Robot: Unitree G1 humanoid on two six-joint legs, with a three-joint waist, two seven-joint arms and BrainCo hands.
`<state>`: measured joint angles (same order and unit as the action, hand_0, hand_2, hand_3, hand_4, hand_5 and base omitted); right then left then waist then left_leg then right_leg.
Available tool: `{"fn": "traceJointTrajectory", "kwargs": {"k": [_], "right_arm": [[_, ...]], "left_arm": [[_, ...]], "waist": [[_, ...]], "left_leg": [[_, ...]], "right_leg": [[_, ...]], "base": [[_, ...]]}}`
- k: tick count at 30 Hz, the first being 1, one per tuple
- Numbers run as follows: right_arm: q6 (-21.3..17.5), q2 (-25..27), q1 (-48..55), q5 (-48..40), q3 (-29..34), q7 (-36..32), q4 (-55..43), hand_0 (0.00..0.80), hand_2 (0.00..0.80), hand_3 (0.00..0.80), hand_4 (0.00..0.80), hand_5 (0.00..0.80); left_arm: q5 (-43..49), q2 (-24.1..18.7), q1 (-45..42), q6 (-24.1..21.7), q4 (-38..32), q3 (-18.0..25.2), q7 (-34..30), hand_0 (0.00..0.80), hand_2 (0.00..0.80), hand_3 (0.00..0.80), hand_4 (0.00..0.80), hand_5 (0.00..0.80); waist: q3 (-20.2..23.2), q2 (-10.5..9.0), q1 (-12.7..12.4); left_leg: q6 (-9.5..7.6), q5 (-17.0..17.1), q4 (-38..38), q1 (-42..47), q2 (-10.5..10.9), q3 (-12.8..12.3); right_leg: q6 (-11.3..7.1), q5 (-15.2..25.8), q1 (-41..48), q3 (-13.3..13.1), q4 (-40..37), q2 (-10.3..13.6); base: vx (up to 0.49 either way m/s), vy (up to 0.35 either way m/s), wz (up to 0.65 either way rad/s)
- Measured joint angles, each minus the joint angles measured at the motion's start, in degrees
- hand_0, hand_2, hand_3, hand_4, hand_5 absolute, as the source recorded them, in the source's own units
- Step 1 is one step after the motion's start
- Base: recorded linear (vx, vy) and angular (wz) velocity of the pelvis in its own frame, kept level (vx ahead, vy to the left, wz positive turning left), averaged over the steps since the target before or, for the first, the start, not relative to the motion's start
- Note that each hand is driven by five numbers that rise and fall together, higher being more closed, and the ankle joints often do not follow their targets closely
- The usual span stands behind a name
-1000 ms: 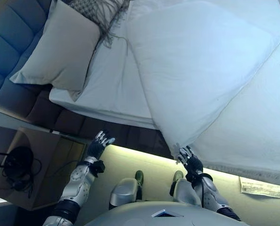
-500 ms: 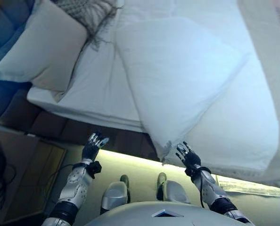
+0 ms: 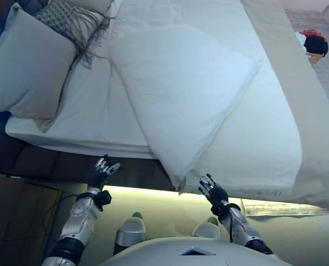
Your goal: Make the bed neatly
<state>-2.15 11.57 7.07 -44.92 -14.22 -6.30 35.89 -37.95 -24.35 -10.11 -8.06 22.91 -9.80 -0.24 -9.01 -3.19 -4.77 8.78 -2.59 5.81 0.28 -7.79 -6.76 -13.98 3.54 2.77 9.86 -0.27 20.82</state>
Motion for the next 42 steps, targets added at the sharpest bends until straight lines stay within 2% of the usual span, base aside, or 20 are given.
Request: {"fn": "traceJointTrajectory", "kwargs": {"k": [2,4,6,8,10,11,12,14,15,16,17,18,20,23,25,28,33,37,39,42], "right_arm": [[0.01,2.78,1.09,-0.01,0.07,-0.11,-1.93,0.0,0.0,0.0,0.0,0.0],[0.04,5.43,1.67,0.02,0.03,-0.13,-2.28,0.0,0.0,0.0,0.0,0.0],[0.42,8.12,2.94,0.6,-0.02,-0.3,-3.83,0.0,0.0,0.0,0.0,0.0],[1.28,9.41,3.85,1.67,-0.15,-0.44,-5.75,0.0,0.0,0.0,0.0,0.0],[2.13,9.58,5.07,1.78,-0.23,-1.14,-8.35,0.0,0.0,0.0,0.0,0.0],[2.49,9.26,5.21,1.75,-0.32,-1.62,-8.48,0.0,0.0,0.0,0.0,0.0],[2.57,9.13,5.29,1.71,-0.78,-1.94,-8.47,0.0,0.0,0.0,0.0,0.0],[2.56,8.84,5.12,1.68,-1.12,-1.84,-8.44,0.0,0.0,0.0,0.0,0.0],[2.53,8.85,4.9,1.65,-1.01,-1.81,-8.45,0.0,0.0,0.0,0.0,0.0],[2.53,8.97,4.88,1.64,-0.68,-1.61,-8.43,0.0,0.0,0.0,0.0,0.0],[2.52,8.92,5.19,1.64,-0.25,-1.33,-8.44,0.0,0.0,0.0,0.0,0.0],[2.47,8.92,5.57,1.63,0.24,-1.13,-8.71,0.0,0.0,0.0,0.0,0.0],[2.49,9.27,6.67,1.72,0.39,-0.12,-8.73,0.0,0.0,0.0,0.0,0.0],[2.5,6.44,7.31,1.69,-0.32,0.49,-9.28,0.0,0.0,0.0,0.0,0.0],[2.49,5.34,7.88,1.65,-0.34,-0.04,-9.21,0.0,0.0,0.0,0.0,0.0],[2.48,5.26,6.58,1.75,-1.58,-0.2,-8.5,0.0,0.0,0.0,0.0,0.0],[2.0,5.2,6.29,1.56,-2.56,0.74,-8.35,0.0,0.0,0.0,0.0,0.0],[0.73,5.25,6.14,1.54,-2.68,1.75,-7.97,0.0,0.0,0.0,0.0,0.0],[0.51,5.47,4.81,1.55,-2.62,1.94,-7.26,0.0,0.0,0.0,0.0,0.0],[0.3,6.38,2.2,1.51,-2.54,1.85,-4.43,0.0,0.0,0.0,0.0,0.0]], "left_arm": [[0.01,2.42,-1.28,0.06,-1.09,-0.37,-0.67,0.0,0.0,0.0,0.0,0.0],[-0.07,4.38,-2.36,0.14,-1.63,-0.42,-1.05,0.0,0.0,0.0,0.0,0.0],[-0.16,4.64,-2.75,0.27,-1.62,-0.02,-1.24,0.0,0.0,0.0,0.0,0.0],[-1.67,4.52,-2.9,0.27,-1.65,0.58,-0.85,0.0,0.0,0.0,0.0,0.0],[-2.41,4.48,-3.75,0.29,-1.72,1.76,-0.5,0.0,0.0,0.0,0.0,0.0],[-2.53,4.38,-3.7,0.27,-1.51,2.09,-0.31,0.0,0.0,0.0,0.0,0.0],[-3.42,4.35,-3.47,0.26,-1.14,2.08,-0.32,0.0,0.0,0.0,0.0,0.0],[-3.46,4.42,-3.01,0.22,-0.77,1.89,-0.73,0.0,0.0,0.0,0.0,0.0],[-3.43,4.51,-3.26,0.19,-0.75,1.72,-1.3,0.0,0.0,0.0,0.0,0.0],[-3.42,4.6,-4.04,0.2,-0.75,1.32,-1.75,0.0,0.0,0.0,0.0,0.0],[-3.4,4.69,-5.06,0.22,-0.76,1.27,-2.34,0.0,0.0,0.0,0.0,0.0],[-3.4,4.81,-5.52,0.29,-0.84,1.24,-2.68,0.0,0.0,0.0,0.0,0.0],[-3.33,4.88,-5.74,0.26,-1.27,1.66,-2.96,0.0,0.0,0.0,0.0,0.0],[-1.94,3.74,-5.47,-0.13,-1.58,1.98,-1.94,0.0,0.0,0.0,0.0,0.0],[2.65,3.13,-5.24,-0.99,-1.6,0.82,0.36,0.0,0.0,0.0,0.0,0.0],[15.52,1.03,-5.3,-1.61,-1.56,-1.66,7.28,0.0,0.0,0.0,0.0,0.0],[31.08,-2.18,-1.03,-1.69,0.02,-5.38,15.95,0.0,0.0,0.0,0.0,0.0],[36.55,-2.03,2.86,-1.7,3.3,-10.05,18.89,0.0,0.0,0.0,0.0,0.0],[38.46,-1.91,3.35,-1.76,3.25,-12.08,20.54,0.0,0.0,0.0,0.0,0.0],[39.75,-2.02,6.32,-1.9,3.1,-14.03,23.73,0.0,0.0,0.0,0.0,0.0]], "waist": [[-0.72,3.44,0.65],[-0.66,5.3,1.05],[-0.62,5.86,1.56],[-0.61,5.57,2.1],[-0.46,4.85,2.38],[-0.58,4.52,2.32],[-0.66,4.27,2.28],[-0.37,2.65,2.26],[-0.34,2.54,2.28],[-0.28,2.82,2.18],[-0.17,2.83,2.33],[0.32,3.12,2.39],[1.42,4.9,2.27],[2.45,4.75,2.53],[3.34,3.99,2.36],[3.81,3.13,2.22],[3.65,3.27,2.57],[3.01,4.25,4.01],[2.01,4.71,5.4],[-0.31,5.27,5.34]], "left_leg": [[0.75,1.55,-0.25,-0.27,-4.28,0.76],[0.22,2.13,-0.13,-0.41,-6.5,1.43],[0.21,2.29,-0.23,0.24,-7.99,1.48],[0.01,2.18,-0.79,0.32,-8.11,2.26],[0.91,2.93,-0.79,-0.17,-8.02,3.0],[0.06,3.57,-0.52,-0.73,-8.14,3.64],[-1.99,5.06,0.02,-2.0,-8.01,3.74],[-7.5,9.18,-0.85,-3.75,-6.99,3.65],[-9.32,10.52,-1.13,-4.19,-6.62,3.01],[-9.59,10.69,-0.75,-4.25,-6.14,1.85],[-8.33,9.77,0.83,-4.58,-4.6,1.08],[-5.58,7.54,2.53,-4.97,-2.16,0.67],[-3.33,3.17,1.11,-4.13,1.78,0.84],[-4.31,4.66,-2.26,-2.9,3.44,0.56],[-4.54,5.15,-2.96,-2.79,4.29,1.21],[-3.92,5.06,-4.22,-1.49,4.55,4.33],[-3.6,5.39,-5.29,-0.84,3.31,3.56],[-3.23,5.75,-5.56,-1.13,2.56,3.6],[-3.0,5.55,-4.89,-1.6,2.48,3.47],[-2.39,5.54,-3.99,-3.23,1.76,3.37]], "right_leg": [[1.68,-0.61,0.15,1.53,0.18,-4.81],[2.86,-1.9,-0.04,1.87,1.65,-6.91],[3.31,-3.9,-0.16,2.4,4.2,-7.77],[3.72,-6.45,-1.5,2.43,8.25,-7.57],[3.89,-8.17,-2.94,0.5,10.78,-8.55],[3.97,-8.58,-2.88,0.4,10.74,-9.16],[4.33,-8.84,-2.8,0.45,10.77,-9.56],[5.42,-9.25,-2.92,0.92,9.96,-9.61],[5.83,-9.23,-2.73,1.55,9.74,-9.32],[6.06,-9.06,-2.4,1.9,9.42,-9.06],[6.02,-8.97,-1.73,2.22,9.05,-8.3],[5.65,-8.8,-1.38,2.12,8.67,-7.39],[4.42,-8.16,-1.2,1.31,7.96,-6.81],[3.73,-7.19,-0.89,-2.62,5.64,-6.42],[3.57,-6.84,-0.88,-3.32,4.71,-6.38],[3.76,-6.29,-0.88,-4.98,3.81,-6.92],[3.74,-5.98,-1.08,-4.59,4.05,-7.35],[4.54,-6.49,-2.05,-4.71,5.09,-7.87],[4.6,-6.86,-3.39,-6.04,6.3,-7.87],[4.84,-6.5,-6.69,-8.33,7.73,-8.82]], "base": [[0.097,-0.509,0.17],[0.122,-0.492,0.11],[0.109,-0.406,0.12],[0.081,-0.376,0.16],[0.017,-0.371,0.17],[-0.026,-0.332,0.33],[-0.048,-0.268,0.52],[-0.036,-0.168,0.64],[-0.006,-0.092,0.45],[0.004,-0.044,0.36],[0.017,-0.014,0.34],[0.034,0.021,0.37],[0.055,0.055,0.21],[0.075,0.041,0.0],[0.064,0.044,-0.01],[0.028,0.022,-0.29],[-0.021,-0.021,-0.07],[0.003,-0.002,-0.02],[-0.008,-0.028,-0.18],[-0.294,-0.105,-0.34]]}}
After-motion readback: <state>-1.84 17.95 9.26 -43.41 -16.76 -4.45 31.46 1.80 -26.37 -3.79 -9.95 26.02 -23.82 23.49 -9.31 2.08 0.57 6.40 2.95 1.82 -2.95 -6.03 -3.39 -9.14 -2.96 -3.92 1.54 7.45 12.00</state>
